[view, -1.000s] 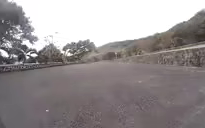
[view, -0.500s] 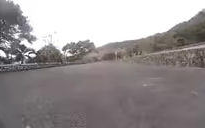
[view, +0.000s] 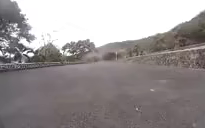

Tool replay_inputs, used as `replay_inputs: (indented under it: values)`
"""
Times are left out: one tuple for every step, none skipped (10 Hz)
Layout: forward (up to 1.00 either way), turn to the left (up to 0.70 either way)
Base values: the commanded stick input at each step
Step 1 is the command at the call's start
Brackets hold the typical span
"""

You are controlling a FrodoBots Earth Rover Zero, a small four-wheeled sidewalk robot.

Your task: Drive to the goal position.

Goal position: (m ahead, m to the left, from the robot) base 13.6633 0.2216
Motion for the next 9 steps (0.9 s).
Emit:
replay_inputs:
  values:
    - [0.7,0.0]
    - [0.7,0.0]
    - [0.7,0.0]
    - [0.7,0.0]
    - [0.7,0.0]
    - [0.7,0.0]
    - [0.7,0.0]
    - [0.7,0.0]
    - [0.7,0.0]
